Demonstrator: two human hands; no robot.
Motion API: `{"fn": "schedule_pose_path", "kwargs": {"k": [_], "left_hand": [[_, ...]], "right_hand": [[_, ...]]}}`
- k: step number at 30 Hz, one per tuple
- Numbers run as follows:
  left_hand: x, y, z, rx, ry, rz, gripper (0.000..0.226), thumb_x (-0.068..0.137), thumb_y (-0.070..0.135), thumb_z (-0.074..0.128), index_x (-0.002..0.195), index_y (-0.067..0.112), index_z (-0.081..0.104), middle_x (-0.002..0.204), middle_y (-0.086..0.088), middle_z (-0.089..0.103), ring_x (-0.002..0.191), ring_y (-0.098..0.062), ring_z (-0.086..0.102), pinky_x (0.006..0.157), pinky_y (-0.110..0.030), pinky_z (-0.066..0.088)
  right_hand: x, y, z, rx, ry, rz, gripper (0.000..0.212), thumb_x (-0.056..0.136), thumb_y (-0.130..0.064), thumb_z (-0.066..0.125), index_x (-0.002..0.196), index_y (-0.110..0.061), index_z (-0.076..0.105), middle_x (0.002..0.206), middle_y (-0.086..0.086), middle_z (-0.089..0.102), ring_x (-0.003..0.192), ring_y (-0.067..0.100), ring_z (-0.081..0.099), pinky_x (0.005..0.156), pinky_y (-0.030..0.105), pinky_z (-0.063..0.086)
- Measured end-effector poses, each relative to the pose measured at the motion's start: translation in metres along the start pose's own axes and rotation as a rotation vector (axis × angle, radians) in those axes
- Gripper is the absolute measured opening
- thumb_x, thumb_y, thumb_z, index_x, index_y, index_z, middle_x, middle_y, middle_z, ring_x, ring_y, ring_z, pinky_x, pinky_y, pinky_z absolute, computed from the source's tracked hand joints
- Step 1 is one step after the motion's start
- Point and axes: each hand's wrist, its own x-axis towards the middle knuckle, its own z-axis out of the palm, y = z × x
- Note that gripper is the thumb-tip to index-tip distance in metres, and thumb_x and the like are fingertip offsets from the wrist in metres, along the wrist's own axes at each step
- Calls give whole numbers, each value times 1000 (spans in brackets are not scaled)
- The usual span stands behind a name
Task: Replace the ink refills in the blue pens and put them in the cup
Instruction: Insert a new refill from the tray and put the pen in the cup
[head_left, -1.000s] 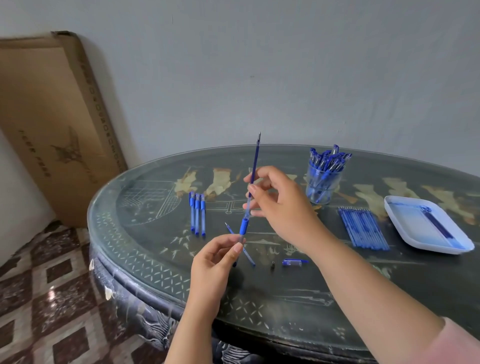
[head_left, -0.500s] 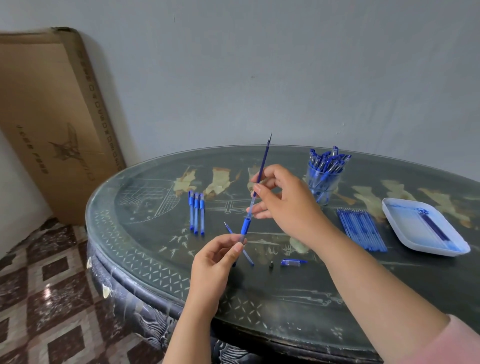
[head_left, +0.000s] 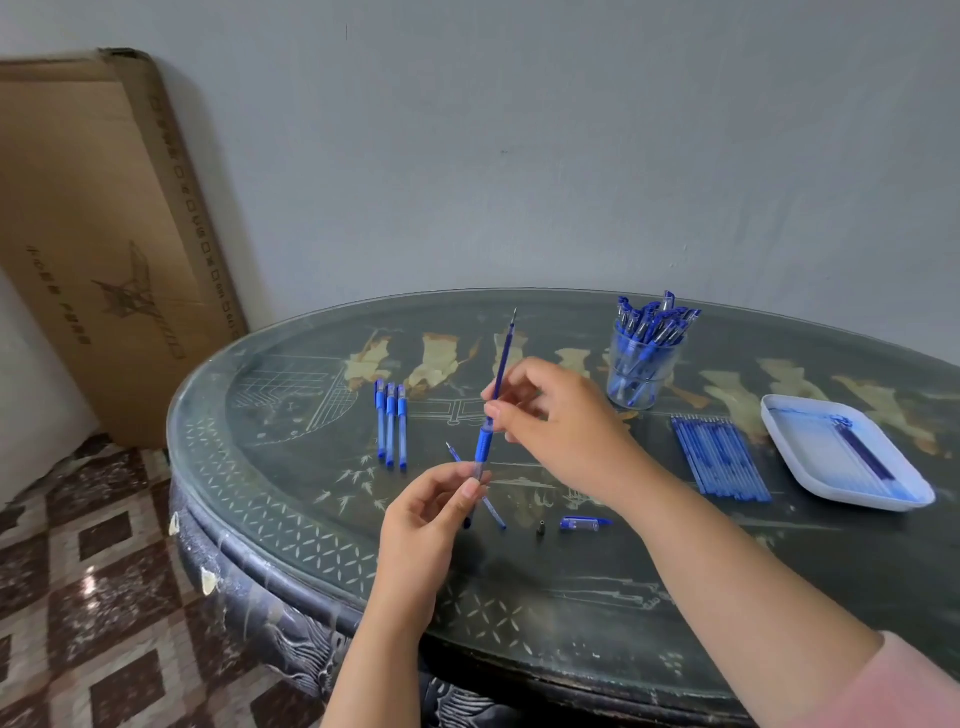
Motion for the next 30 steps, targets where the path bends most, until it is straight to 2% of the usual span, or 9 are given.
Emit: {"fn": "schedule_pose_path", "kwargs": {"k": [6,10,12,15,19,21,25,28,30], "left_hand": [[1,-2,-2,-21,12,13,15,89,7,63,102,8,71,93,-3,76,85,-9,70,81,-30,51],[1,-2,-2,-27,19,24,15,89,6,63,101,8,71,92,-2,76,78,-5,67,80,-32,49],[1,-2,-1,-32,27,23,15,89,5,63,101,8,71,93,-3,76,78,-6,67,81,-34,51],[1,-2,-1,-33,29,24,15,90,5,63,101,9,71,95,-3,76,80,-6,67,83,-35,52],[1,-2,-2,-21,29,28,16,90,8,63,103,9,72,83,2,74,76,-7,66,84,-35,52],[1,-3,-2,-33,41,25,17,89,8,64,104,8,71,76,4,71,73,-7,65,83,-34,51],[1,-2,-2,-50,58,24,17,89,5,63,104,6,71,74,3,70,71,-8,66,81,-34,50],[1,-2,-2,-47,48,24,16,90,5,63,104,6,71,75,3,71,71,-8,65,81,-33,50],[0,-2,-3,-39,35,17,16,90,6,63,104,6,71,73,4,70,70,-8,64,80,-32,49]], "right_hand": [[-5,8,2,-73,-71,49,7,91,-24,65,96,-27,70,90,-10,70,85,8,67,80,37,58],[-18,24,-6,-186,-75,120,9,90,-24,67,97,-28,71,86,-15,67,77,-3,60,72,18,50],[-26,39,-10,-388,-139,139,7,87,-30,70,94,-32,68,87,-17,62,78,-6,53,74,19,41],[-39,56,-9,-665,-248,138,19,86,-43,68,103,-35,66,96,-16,52,99,7,45,89,28,39],[-46,63,-2,-777,-289,100,26,88,-50,63,110,-35,67,99,-13,44,107,13,41,94,28,36],[-46,66,0,-778,-278,89,22,90,-47,62,105,-32,69,99,-12,48,108,14,42,94,27,36],[-44,70,1,-704,-222,83,13,90,-39,66,92,-28,71,94,-13,54,99,10,46,89,25,40],[-35,57,-3,-457,-65,95,5,88,-28,69,85,-24,70,87,-12,57,82,0,50,74,12,38],[-26,39,-8,-288,48,91,2,87,-22,70,86,-24,70,85,-12,62,78,-2,55,70,10,42]]}}
